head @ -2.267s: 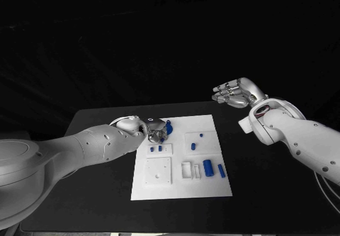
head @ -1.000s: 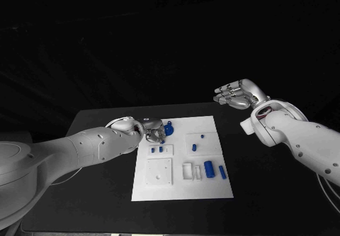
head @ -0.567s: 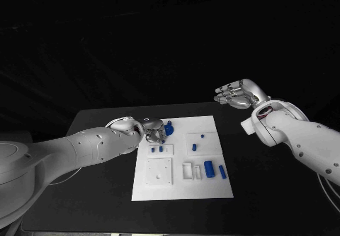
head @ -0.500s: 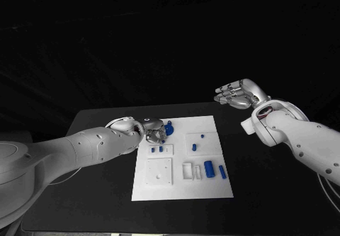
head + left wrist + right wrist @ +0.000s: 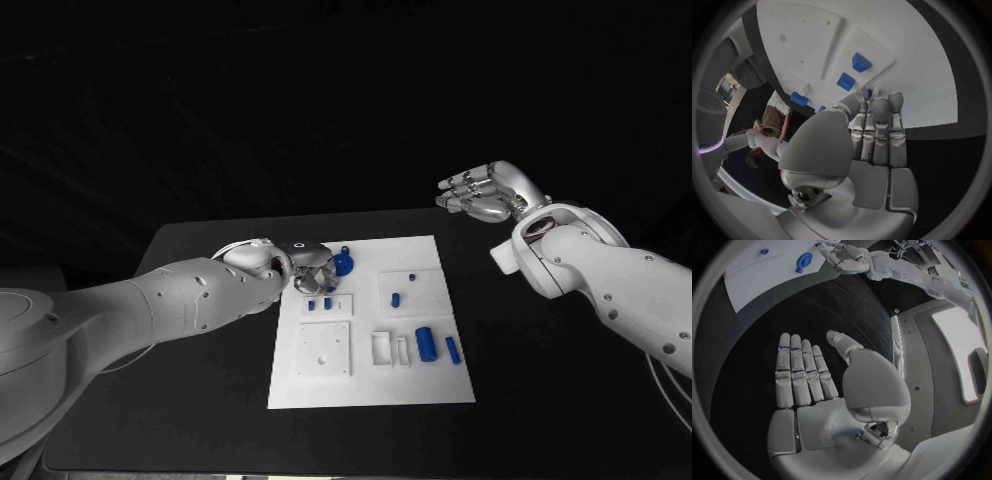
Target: Assemble the parts on the task board
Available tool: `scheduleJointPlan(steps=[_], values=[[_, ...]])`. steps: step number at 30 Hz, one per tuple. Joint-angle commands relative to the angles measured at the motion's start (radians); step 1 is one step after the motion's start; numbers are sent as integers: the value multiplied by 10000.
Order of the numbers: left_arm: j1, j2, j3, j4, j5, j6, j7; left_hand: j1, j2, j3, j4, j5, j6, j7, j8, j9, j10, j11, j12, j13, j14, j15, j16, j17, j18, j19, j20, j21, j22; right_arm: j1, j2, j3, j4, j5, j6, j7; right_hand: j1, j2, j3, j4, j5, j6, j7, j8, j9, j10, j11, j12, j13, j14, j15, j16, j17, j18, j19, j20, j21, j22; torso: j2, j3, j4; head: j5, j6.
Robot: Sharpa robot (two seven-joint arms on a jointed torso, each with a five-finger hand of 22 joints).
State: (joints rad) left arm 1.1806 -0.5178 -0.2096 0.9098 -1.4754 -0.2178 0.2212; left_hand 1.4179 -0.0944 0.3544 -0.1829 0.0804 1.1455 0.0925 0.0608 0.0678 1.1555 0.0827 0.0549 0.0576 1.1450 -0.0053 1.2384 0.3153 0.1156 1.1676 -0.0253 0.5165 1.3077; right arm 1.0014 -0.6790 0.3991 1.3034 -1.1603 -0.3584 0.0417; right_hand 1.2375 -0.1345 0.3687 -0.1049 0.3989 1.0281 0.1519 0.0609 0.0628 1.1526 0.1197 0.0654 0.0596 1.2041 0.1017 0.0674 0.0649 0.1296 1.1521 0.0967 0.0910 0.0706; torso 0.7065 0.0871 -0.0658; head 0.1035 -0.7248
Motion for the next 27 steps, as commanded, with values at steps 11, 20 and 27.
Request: scheduleJointPlan(steps=[11,20,27], values=[[10,183,-58,-126,-678,91,200,-26,17,-10,-106,23,46,-59,14,-5,-234,30,38,10,-190,-6,11,-15,123,-171,15,125,210,-18,8,3,4,-73,103,85,-78,29,-13,42,53,43,-5,10,-6,22,-9,-57,-13,46,28,-46,-5,-10,32,26,-35,-11,3,7,-13,-2,-27],[10,272,-72,-158,-740,250,202,-32,58,-40,-108,0,36,-70,13,-9,-225,4,41,11,-224,-36,27,-24,85,-202,-14,133,207,-22,25,3,-4,-73,104,86,-78,29,-13,42,53,43,-5,10,-6,22,-9,-57,-13,46,28,-46,-5,-10,32,26,-35,-11,-2,18,-3,-3,-44],[9,301,-78,-161,-791,354,173,-15,120,-84,-119,-12,-41,-94,17,-10,14,-37,71,18,-243,-43,58,-30,78,-214,-28,147,209,-23,29,3,-6,-73,103,88,-78,29,-13,42,53,43,-5,10,-6,22,-9,-57,-13,46,28,-46,-5,-10,32,26,-35,-11,-7,13,-8,-1,-49]])
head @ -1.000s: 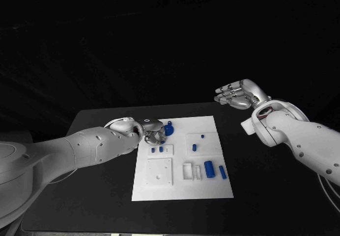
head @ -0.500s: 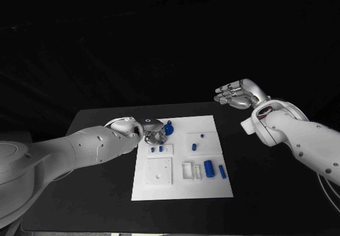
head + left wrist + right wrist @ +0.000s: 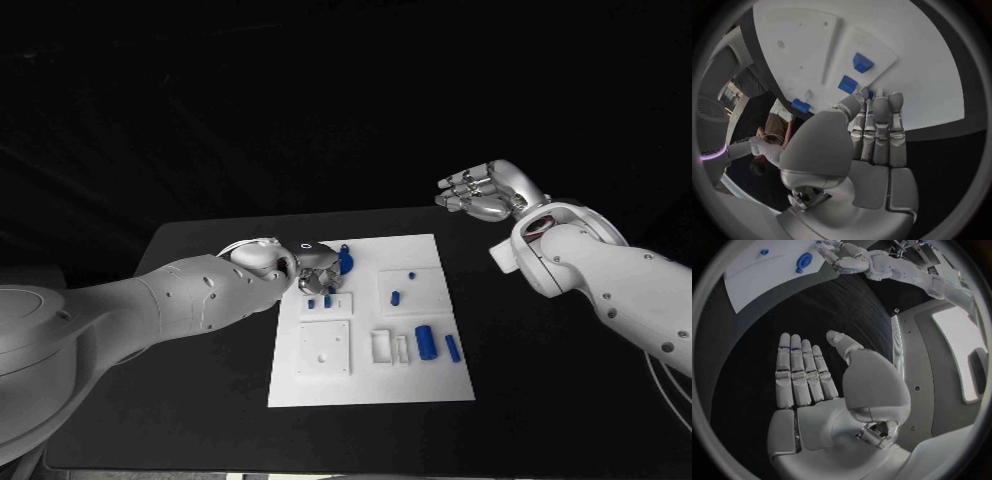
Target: Assemble the parts on the task board
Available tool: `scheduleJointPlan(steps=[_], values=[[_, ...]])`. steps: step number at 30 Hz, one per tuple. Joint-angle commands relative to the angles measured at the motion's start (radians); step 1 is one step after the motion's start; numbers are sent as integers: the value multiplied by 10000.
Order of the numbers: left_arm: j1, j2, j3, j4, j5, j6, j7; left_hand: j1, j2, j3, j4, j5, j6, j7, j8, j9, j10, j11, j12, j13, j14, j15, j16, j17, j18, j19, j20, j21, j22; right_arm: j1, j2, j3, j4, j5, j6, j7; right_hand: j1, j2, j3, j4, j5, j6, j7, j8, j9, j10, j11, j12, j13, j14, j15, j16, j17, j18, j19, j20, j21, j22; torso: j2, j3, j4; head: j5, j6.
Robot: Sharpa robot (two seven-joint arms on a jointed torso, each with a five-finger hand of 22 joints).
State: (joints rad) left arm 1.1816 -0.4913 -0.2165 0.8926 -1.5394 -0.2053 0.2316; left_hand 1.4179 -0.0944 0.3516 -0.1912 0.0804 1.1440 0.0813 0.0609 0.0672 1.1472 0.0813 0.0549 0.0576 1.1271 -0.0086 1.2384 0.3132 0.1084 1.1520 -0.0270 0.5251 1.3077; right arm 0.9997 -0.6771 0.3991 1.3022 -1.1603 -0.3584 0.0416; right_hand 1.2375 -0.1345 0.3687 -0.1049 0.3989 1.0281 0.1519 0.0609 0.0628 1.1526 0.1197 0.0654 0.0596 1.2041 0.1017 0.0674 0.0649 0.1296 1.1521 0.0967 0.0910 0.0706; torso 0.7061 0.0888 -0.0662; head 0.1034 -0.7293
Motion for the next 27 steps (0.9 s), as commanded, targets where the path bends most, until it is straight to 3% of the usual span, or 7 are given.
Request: scheduleJointPlan(steps=[1,9,17,27], values=[[-1,40,-11,9,-171,251,51,-15,126,-61,-37,-12,-31,17,15,-6,90,-16,68,15,-65,-8,59,-9,147,-59,-10,64,210,-6,11,3,5,-73,103,89,-78,29,-13,42,53,43,-5,10,-6,22,-10,-58,-14,46,28,-46,-4,-9,32,26,-35,-11,-2,-4,-6,0,-3],[-2,80,-24,-89,-339,351,-149,5,166,-109,-71,-6,-137,-11,14,-13,89,27,74,17,-73,49,71,-18,169,-66,24,89,208,-7,11,3,0,-73,97,92,-78,29,-13,42,53,43,-5,10,-6,22,-10,-58,-14,46,28,-46,-4,-9,32,26,-35,-11,2,-8,-4,-2,12],[-3,223,-109,-263,-447,240,-282,90,277,-123,-101,23,-109,137,12,-25,-43,-90,83,13,-26,-137,58,-29,63,-74,-137,177,212,-8,26,3,-1,-73,102,93,-78,29,-13,42,53,43,-5,10,-6,22,-10,-58,-14,46,28,-46,-4,-9,32,26,-35,-11,6,-11,-8,5,26],[-4,389,-159,-381,-762,109,-527,-43,179,-206,-34,-38,-118,189,18,-30,-86,-38,115,16,28,-81,49,-32,64,-47,-101,171,180,-8,41,3,-15,-73,114,93,-83,30,-8,72,50,50,-7,10,-6,28,-13,-57,-13,53,24,-45,-4,-11,36,25,-36,-11,-4,2,-6,-15,13]])
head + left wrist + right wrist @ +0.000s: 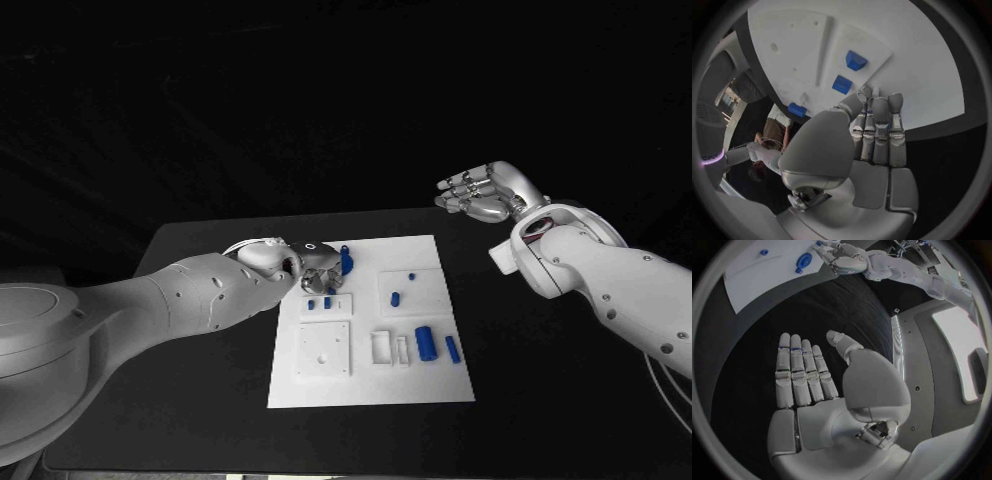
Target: Assemble the parts on the task board
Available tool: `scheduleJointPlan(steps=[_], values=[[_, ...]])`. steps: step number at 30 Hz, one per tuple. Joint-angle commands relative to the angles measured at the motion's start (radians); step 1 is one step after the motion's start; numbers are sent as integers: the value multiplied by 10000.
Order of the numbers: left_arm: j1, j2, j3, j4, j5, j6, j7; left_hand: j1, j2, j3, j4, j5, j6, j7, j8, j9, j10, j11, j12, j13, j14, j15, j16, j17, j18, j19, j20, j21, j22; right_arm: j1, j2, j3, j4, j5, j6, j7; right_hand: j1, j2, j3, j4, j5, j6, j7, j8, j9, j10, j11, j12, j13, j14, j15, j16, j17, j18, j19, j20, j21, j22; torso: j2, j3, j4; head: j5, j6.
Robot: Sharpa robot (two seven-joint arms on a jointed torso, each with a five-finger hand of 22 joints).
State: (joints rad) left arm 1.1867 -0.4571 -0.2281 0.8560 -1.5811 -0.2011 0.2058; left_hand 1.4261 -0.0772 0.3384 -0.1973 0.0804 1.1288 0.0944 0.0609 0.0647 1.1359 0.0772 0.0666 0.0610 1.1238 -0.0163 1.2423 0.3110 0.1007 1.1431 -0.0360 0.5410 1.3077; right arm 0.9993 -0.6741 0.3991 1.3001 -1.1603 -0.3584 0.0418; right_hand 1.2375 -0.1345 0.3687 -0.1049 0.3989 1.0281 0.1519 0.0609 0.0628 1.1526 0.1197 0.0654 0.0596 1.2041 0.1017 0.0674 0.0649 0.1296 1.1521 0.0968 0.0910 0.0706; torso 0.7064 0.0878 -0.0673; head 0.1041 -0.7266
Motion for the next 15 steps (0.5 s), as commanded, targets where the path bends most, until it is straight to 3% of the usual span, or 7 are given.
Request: scheduleJointPlan(steps=[1,15], values=[[-54,58,-48,-20,-385,64,-289,-154,-5,-144,66,-54,52,54,15,-6,76,-4,5,-17,66,6,15,-6,140,55,2,-17,163,-5,11,3,6,-73,114,91,-83,30,-9,72,50,50,-7,10,-6,28,-12,-57,-14,53,24,-44,-4,-11,36,25,-36,-11,-6,9,6,-26,-16],[-54,147,-79,-14,-634,-27,-378,-72,78,-1177,288,-172,63,16,17,-8,314,-93,592,18,168,20,81,59,95,310,5,-446,145,-7,21,3,-4,-72,118,93,-83,30,-9,72,50,50,-7,10,-6,28,-12,-57,-14,53,24,-44,-4,-11,36,25,-36,-11,0,1,9,-33,-14]])
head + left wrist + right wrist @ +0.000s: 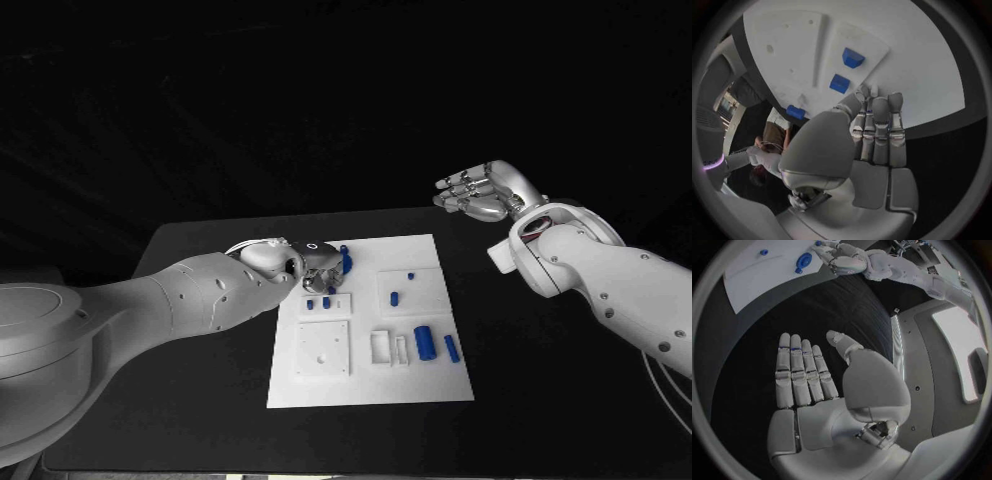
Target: Assemble the parts on the task board
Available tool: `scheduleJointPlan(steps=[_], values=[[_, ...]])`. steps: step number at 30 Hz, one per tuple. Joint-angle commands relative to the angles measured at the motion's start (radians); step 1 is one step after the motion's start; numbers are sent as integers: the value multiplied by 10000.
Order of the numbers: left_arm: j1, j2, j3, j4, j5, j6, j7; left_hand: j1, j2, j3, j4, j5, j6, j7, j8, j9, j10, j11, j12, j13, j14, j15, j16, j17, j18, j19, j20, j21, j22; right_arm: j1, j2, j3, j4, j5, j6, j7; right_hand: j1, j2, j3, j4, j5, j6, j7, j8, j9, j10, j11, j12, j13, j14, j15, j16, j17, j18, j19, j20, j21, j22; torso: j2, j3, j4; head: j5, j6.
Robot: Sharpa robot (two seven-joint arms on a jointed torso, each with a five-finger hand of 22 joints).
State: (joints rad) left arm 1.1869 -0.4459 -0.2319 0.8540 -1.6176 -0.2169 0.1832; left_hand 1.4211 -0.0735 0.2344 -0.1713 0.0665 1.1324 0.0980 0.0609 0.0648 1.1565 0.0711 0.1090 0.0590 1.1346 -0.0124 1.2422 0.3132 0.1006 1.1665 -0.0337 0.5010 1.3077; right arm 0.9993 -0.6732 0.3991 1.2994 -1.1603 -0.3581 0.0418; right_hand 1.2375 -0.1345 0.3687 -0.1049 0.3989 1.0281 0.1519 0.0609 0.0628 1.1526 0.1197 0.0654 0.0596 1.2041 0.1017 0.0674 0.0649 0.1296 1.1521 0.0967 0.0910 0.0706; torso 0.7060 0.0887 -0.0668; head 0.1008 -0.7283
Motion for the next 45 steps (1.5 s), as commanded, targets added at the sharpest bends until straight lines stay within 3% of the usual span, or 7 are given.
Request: scheduleJointPlan(steps=[1,5,6,15,21,39,45], values=[[-57,37,-41,6,-273,132,-153,-30,39,-162,35,-33,24,-21,17,-9,121,-38,201,43,61,-20,91,42,94,79,-19,-50,145,-7,13,3,2,-72,115,92,-83,30,-9,72,50,50,-7,10,-6,28,-12,-57,-13,53,24,-45,-4,-11,36,25,-36,-11,4,-8,4,1,2],[-57,79,-51,1,-430,80,-209,59,140,-658,84,-44,61,-81,26,-7,457,-244,1254,205,157,-81,531,281,58,187,-62,-122,157,-9,20,3,-2,-72,116,95,-83,30,-9,72,50,50,-7,10,-6,28,-12,-57,-13,53,24,-45,-4,-11,36,25,-36,-11,4,-10,6,0,-5],[-57,94,-53,-3,-495,58,-234,272,334,-1282,115,-26,106,-75,-4,-25,-494,-334,3040,676,-287,-114,1267,783,-72,313,-185,-134,191,-9,23,3,-2,-71,116,96,-83,30,-9,72,50,50,-7,10,-6,28,-12,-57,-13,53,24,-45,-4,-11,36,25,-36,-11,4,-10,6,0,-5],[-58,203,-60,-40,-998,-203,-415,101,285,-1338,90,-47,254,-268,32,-7,-1864,-661,8144,3013,-55,-327,1767,1325,-154,423,-310,77,205,-11,47,3,-12,-71,119,101,-83,30,-9,72,50,50,-7,10,-6,28,-12,-57,-13,53,24,-45,-4,-11,36,25,-36,-11,9,-6,5,0,-20],[-61,237,-61,-12,-1144,-306,-448,-27,118,-1285,241,-65,262,-310,27,-8,-2182,-778,9867,3902,62,-413,2078,1732,-159,552,-381,382,217,-12,55,3,-14,-71,121,103,-86,31,-17,76,47,55,-8,11,-6,37,-13,-57,-13,58,23,-46,-4,-12,43,22,-35,-11,6,-9,4,-5,-20],[-60,170,-60,144,-1236,-245,-77,-97,157,-822,393,176,805,-432,21,-1,-2131,-921,10791,4588,665,-507,2171,3077,-142,522,-449,929,207,-15,74,3,-30,-70,132,114,-101,35,-30,90,57,51,-8,10,-6,37,-12,-58,-14,62,25,-45,-4,-13,43,23,-37,-12,4,-7,7,-42,-42],[-60,163,-61,168,-1236,-103,-6,-245,283,-776,425,870,615,-388,4,-12,-2089,-920,10729,4619,747,-515,2167,3247,-128,529,-461,1018,203,-17,68,3,-30,-67,137,120,-118,29,-60,108,70,51,-10,11,-6,38,-13,-56,-13,60,26,-46,-4,-16,41,27,-41,-13,3,-5,6,-31,-37]])
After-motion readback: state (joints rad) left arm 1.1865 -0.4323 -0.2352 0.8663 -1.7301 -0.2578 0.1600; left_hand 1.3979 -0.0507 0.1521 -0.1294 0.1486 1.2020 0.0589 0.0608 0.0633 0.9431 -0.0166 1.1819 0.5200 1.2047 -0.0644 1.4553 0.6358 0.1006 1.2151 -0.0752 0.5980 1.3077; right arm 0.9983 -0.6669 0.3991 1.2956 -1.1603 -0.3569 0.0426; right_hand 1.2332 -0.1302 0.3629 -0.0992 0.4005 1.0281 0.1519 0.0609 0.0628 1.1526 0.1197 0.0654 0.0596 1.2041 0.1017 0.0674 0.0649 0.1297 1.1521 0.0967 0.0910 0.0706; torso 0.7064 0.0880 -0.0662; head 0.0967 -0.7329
